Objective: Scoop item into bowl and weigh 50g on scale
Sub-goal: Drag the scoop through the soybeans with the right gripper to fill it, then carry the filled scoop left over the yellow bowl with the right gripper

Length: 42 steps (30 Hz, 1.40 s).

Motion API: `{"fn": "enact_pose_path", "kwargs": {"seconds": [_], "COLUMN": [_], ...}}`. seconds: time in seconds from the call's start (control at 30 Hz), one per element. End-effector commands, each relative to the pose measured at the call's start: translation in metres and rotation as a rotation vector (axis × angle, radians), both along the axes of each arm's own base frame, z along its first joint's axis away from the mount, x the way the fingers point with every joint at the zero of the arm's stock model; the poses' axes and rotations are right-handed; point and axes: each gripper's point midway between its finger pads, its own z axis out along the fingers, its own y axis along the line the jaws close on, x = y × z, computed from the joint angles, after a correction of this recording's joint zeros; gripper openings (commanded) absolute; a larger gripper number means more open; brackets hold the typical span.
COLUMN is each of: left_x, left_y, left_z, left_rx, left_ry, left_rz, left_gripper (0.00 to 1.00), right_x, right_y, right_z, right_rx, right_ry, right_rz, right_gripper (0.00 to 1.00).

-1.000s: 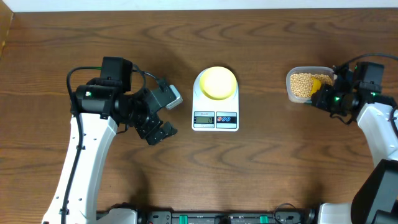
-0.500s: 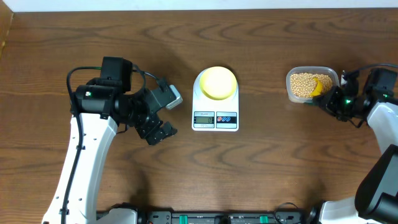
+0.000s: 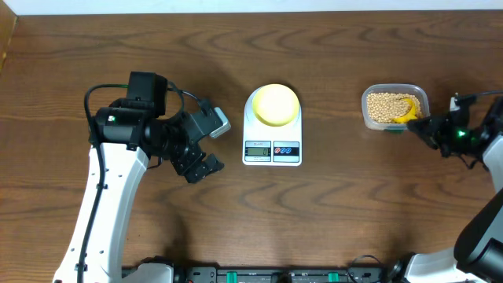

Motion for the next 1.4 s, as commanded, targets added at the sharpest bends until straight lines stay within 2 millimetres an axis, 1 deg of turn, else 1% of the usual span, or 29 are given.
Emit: {"fn": "enact_pose_path", "kwargs": {"seconds": [0.0, 0.13, 0.3, 0.47, 0.57, 0.7, 1.0, 1.1, 1.37], "left_x": [-0.002, -0.002, -0.002, -0.002, -0.002, -0.002, -0.002, -0.002, -0.002], "left_y": [0.001, 0.000, 0.000, 0.001, 0.000, 0.000, 0.000, 0.000, 0.001], "left_z": [-0.002, -0.002, -0.002, -0.002, -0.002, -0.002, -0.002, -0.002, -0.002], "left_rx": [0.008, 0.008, 0.008, 0.008, 0.008, 0.008, 0.008, 0.008, 0.008], "left_ry": [0.002, 0.002, 0.002, 0.002, 0.002, 0.002, 0.002, 0.002, 0.002], "left_rz": [-0.008, -0.008, -0.008, -0.008, -0.008, -0.008, -0.008, -0.008, -0.008], "left_gripper": [0.90, 0.90, 0.90, 0.90, 0.90, 0.90, 0.90, 0.90, 0.90], "right_x": [0.002, -0.002, -0.003, -0.006, -0.009, -0.010, -0.011, -0.011, -0.009], "right_y": [0.001, -0.009, -0.011, -0.017, -0.016, -0.016, -0.008, -0.006, 0.017], "right_z": [0.018, 0.019, 0.032, 0.035, 0.044, 0.051, 0.071, 0.075, 0.081], "right_rx": [0.097, 0.111, 0.173, 0.200, 0.246, 0.283, 0.382, 0.402, 0.443], "right_ry": [-0.069, -0.068, -0.127, -0.135, -0.173, -0.199, -0.270, -0.280, -0.282], "right_rz": [0.011, -0.018, -0.011, -0.029, -0.016, -0.014, 0.023, 0.031, 0.097], "right_gripper": [0.01, 0.01, 0.01, 0.01, 0.01, 0.01, 0.01, 0.01, 0.01]}}
